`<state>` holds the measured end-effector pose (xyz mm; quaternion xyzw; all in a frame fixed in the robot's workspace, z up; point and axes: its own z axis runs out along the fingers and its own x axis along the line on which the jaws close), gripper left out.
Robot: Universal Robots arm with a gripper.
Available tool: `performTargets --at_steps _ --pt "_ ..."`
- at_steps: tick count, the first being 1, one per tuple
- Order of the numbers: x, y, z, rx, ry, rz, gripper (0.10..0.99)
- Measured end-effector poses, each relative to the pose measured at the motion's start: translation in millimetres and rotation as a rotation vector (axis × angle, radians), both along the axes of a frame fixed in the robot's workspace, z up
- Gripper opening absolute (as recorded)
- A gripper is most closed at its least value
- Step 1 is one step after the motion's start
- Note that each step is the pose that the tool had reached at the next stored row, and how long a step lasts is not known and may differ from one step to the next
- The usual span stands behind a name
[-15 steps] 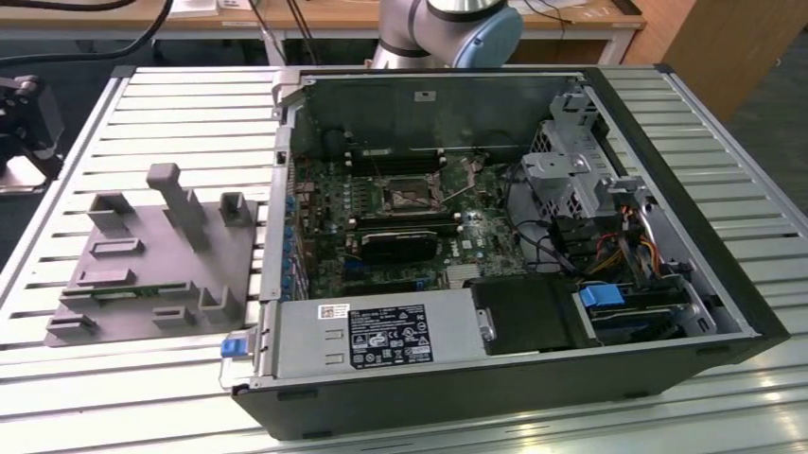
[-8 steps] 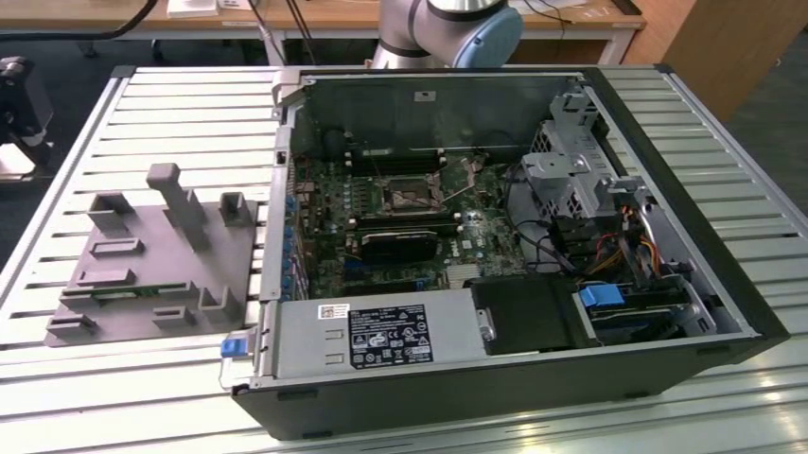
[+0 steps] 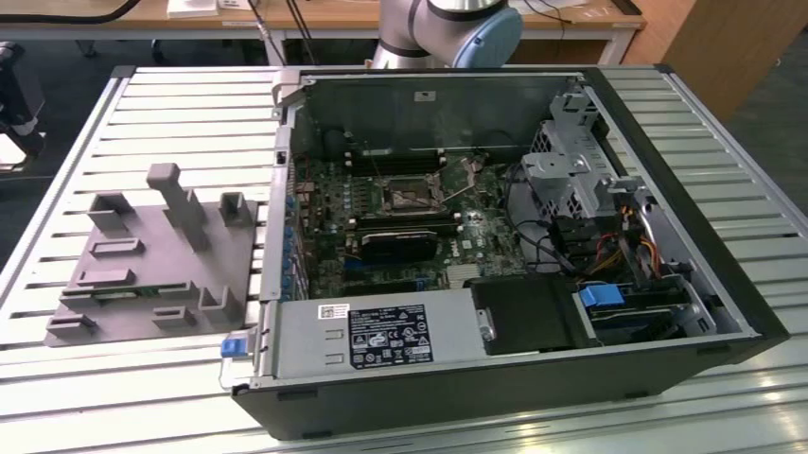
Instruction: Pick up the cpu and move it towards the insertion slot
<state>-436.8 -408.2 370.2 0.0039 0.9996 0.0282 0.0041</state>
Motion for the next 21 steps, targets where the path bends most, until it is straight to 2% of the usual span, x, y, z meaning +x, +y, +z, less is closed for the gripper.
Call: performTargets --at_steps 4,8,21 --pt "1.9 0.1 0.4 0.000 0.0005 0.000 0.533" --pt "10.4 0.0 0.3 0.000 0.0003 0.000 0.533" --pt "53.6 0.0 0.3 0.000 0.0013 0.000 0.533"
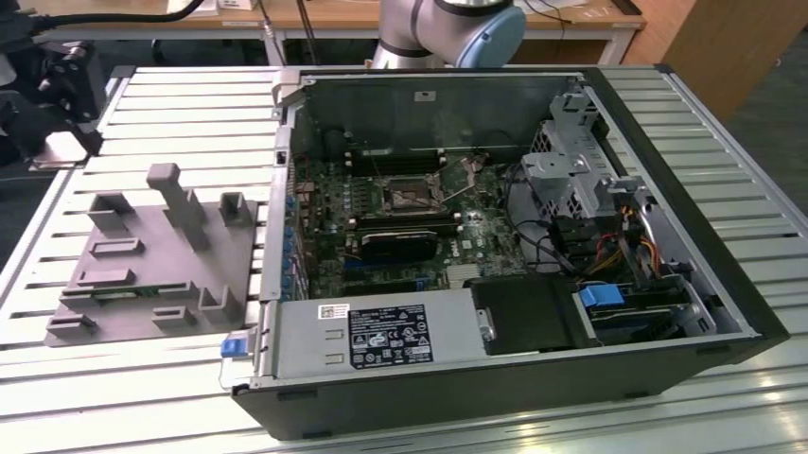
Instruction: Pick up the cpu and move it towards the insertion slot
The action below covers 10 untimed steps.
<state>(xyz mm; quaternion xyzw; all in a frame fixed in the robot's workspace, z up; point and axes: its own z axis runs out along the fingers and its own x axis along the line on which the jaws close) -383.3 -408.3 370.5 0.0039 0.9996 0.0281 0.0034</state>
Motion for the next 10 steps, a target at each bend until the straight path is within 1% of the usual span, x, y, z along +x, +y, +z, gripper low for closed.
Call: performTargets --at_steps 10 --pt "37.9 0.0 0.0 0.000 0.0015 0.000 0.533"
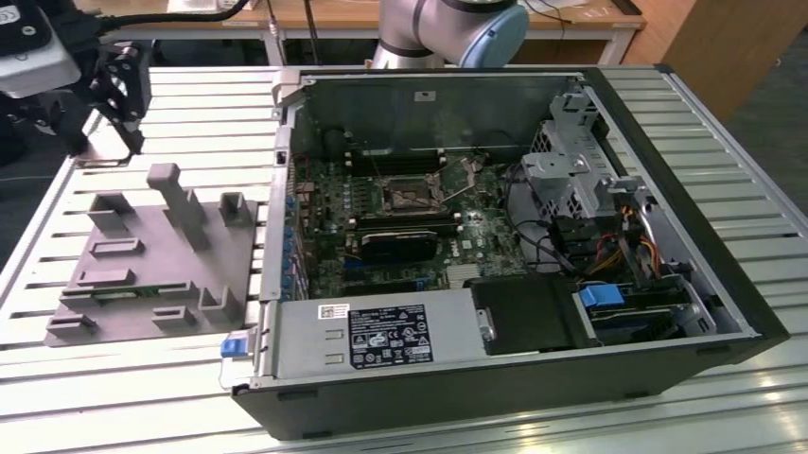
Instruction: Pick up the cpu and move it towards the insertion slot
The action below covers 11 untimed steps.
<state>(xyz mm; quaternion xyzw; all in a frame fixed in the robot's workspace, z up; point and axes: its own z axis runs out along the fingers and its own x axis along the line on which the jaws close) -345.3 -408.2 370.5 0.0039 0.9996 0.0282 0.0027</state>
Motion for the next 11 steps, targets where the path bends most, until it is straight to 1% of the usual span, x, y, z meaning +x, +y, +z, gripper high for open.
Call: performTargets --at_steps 11 --pt "48.8 0.0 0.0 0.000 0.0033 0.000 0.533"
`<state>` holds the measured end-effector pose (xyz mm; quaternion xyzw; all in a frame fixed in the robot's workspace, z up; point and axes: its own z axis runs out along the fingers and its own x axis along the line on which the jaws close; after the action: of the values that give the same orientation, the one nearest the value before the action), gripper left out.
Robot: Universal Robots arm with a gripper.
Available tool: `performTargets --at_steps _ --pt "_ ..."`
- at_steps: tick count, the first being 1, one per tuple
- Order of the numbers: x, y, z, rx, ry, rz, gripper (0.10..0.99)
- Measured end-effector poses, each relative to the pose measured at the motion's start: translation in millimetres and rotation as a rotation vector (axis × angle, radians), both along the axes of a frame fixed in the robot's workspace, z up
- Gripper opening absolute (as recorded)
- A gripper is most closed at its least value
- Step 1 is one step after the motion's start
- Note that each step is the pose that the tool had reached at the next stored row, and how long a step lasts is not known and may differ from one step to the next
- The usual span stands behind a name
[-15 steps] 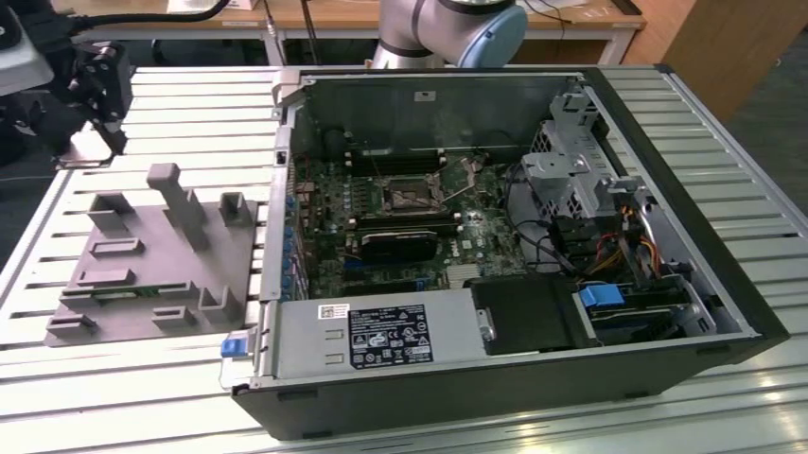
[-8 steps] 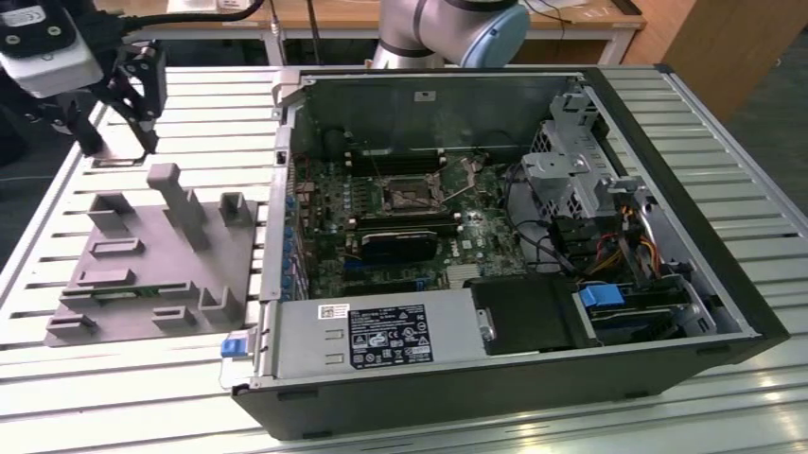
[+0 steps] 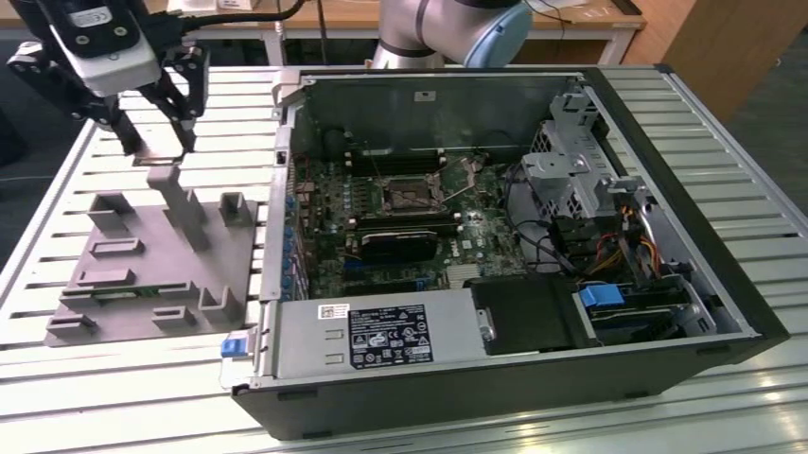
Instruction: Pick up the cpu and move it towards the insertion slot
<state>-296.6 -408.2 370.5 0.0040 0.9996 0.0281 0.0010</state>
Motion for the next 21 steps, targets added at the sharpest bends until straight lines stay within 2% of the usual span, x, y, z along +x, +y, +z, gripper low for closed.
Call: performTargets --at_steps 13,21 --pt "53.0 0.0 0.1 0.000 0.0036 0.000 0.533" --pt "88.8 0.0 0.0 0.000 0.0068 0.000 0.533"
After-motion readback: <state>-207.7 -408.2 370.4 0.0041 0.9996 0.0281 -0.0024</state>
